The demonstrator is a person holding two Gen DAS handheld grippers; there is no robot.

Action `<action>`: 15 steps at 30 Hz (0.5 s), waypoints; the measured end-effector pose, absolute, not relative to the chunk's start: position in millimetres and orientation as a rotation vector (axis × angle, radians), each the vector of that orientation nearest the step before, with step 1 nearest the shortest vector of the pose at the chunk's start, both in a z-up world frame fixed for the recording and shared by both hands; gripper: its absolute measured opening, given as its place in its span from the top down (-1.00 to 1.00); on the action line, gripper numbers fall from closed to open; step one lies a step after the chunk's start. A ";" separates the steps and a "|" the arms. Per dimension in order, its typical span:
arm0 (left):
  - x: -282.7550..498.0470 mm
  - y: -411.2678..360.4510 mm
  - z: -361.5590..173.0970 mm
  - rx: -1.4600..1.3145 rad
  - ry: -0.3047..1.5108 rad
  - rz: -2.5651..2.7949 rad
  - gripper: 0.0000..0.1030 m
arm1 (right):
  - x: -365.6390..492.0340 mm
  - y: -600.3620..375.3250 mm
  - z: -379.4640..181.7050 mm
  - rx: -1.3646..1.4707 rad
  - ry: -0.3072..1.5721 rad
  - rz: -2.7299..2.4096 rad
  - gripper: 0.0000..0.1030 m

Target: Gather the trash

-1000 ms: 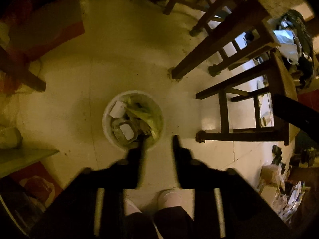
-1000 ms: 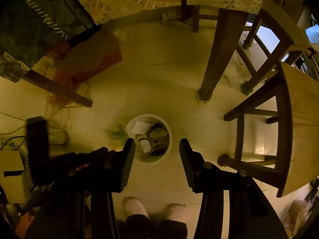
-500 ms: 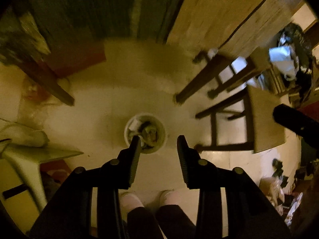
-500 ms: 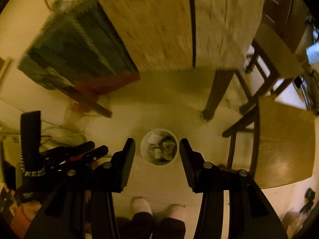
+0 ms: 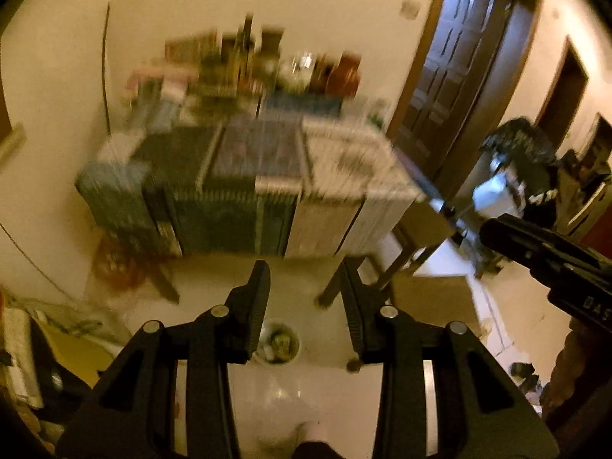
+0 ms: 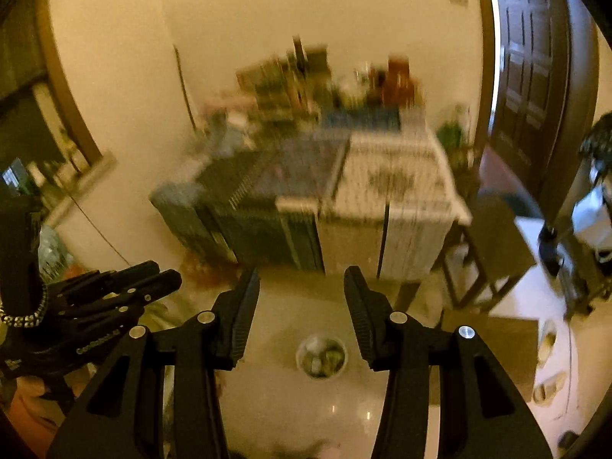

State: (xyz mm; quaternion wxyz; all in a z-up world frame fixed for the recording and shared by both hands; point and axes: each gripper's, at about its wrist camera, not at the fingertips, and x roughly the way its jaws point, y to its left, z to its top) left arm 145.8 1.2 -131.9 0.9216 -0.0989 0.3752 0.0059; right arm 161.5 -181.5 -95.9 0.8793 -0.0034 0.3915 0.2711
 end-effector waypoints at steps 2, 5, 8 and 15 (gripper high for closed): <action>121.9 -8.2 -97.6 -0.185 0.702 0.003 0.30 | 142.7 -187.3 -69.0 0.005 0.748 0.570 0.18; 76.3 -16.5 -51.8 -0.162 0.596 -0.014 0.22 | 108.4 -195.4 -32.6 0.024 0.648 0.570 0.18; 32.4 -24.9 -18.0 -0.131 0.515 -0.015 -0.05 | 73.5 -200.4 -5.4 0.027 0.571 0.575 0.18; -56.2 -29.7 16.4 -0.130 0.406 0.015 -0.98 | 9.4 -206.0 22.4 0.000 0.453 0.551 -0.72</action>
